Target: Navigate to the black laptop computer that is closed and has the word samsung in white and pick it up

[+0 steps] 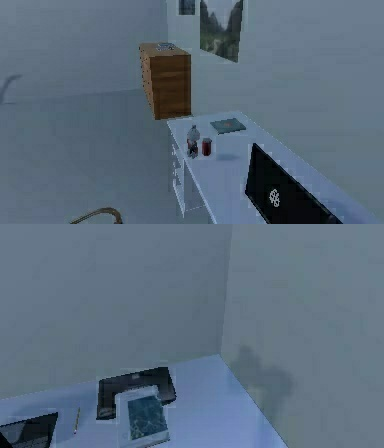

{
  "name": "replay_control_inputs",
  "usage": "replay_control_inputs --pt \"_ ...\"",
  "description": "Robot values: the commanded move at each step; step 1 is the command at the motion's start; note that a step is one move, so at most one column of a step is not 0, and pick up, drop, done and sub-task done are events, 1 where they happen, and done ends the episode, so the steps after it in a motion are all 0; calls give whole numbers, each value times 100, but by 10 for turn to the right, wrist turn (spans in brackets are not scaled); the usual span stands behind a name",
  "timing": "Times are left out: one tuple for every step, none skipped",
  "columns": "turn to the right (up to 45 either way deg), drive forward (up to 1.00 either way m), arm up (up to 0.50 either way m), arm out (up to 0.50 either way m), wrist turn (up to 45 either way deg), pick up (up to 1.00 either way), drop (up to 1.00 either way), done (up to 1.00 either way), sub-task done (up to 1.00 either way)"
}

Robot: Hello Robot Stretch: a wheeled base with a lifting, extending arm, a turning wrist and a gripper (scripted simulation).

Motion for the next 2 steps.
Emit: replay_control_inputs --pt "-120 0 0 0 0 0 0 0 0" --pt "0 0 50 0 0 0 0 0 0"
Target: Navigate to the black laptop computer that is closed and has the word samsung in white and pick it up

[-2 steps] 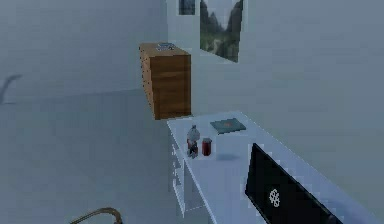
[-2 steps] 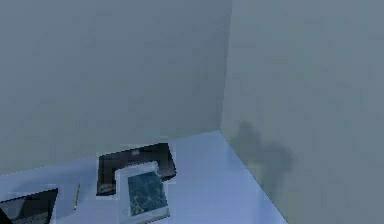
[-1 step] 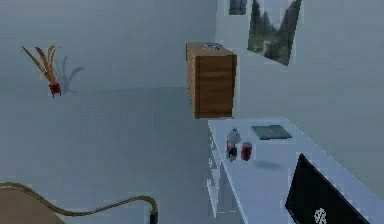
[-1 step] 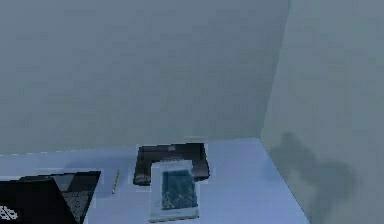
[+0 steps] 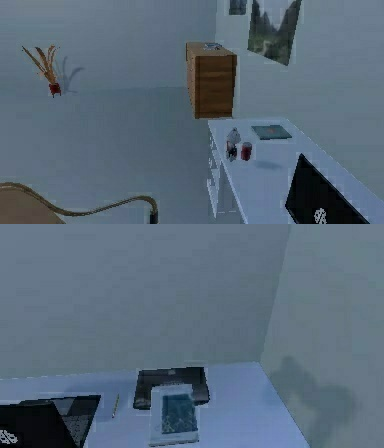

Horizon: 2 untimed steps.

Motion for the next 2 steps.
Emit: replay_control_inputs --pt "0 0 30 0 0 0 0 0 0" --pt "0 0 0 34 0 0 0 0 0"
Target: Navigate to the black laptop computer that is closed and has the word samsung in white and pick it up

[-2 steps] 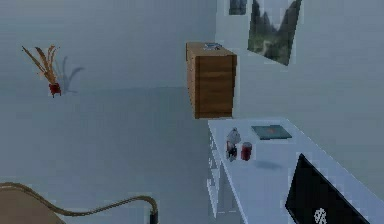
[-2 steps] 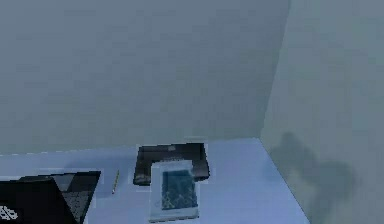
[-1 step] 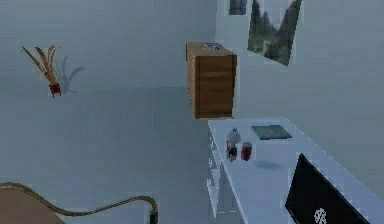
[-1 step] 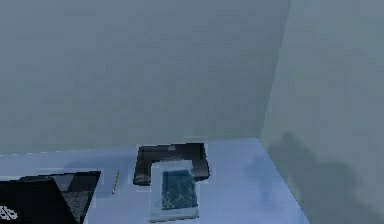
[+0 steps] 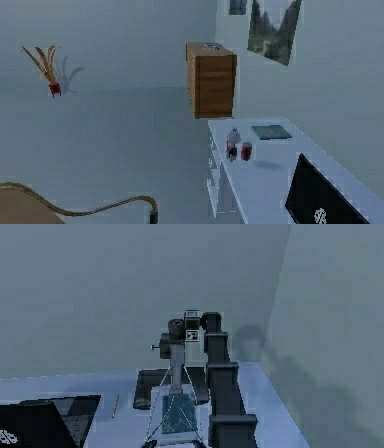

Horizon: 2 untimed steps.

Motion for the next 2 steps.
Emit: replay_control_inputs --pt "0 0 0 0 450 0 0 0 0" --pt "0 0 0 0 450 0 0 0 0"
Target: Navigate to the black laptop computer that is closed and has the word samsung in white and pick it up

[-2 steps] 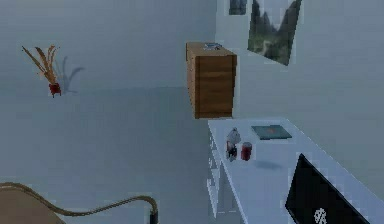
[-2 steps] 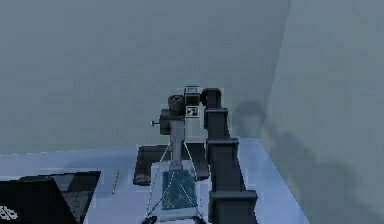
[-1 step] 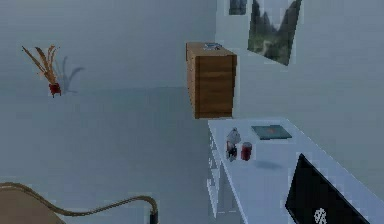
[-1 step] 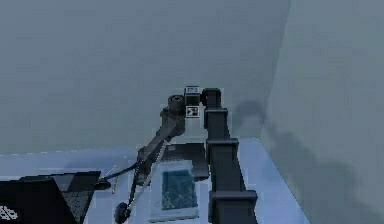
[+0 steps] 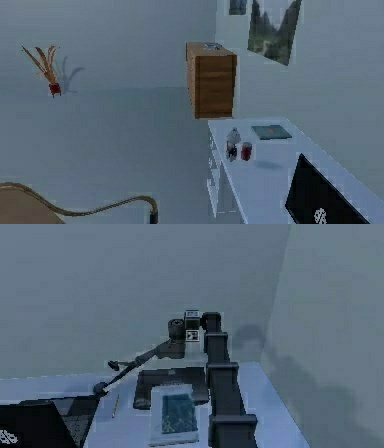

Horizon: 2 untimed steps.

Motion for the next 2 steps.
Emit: replay_control_inputs --pt "0 0 0 0 450 0 0 0 0" --pt "0 0 0 0 180 0 0 0 0"
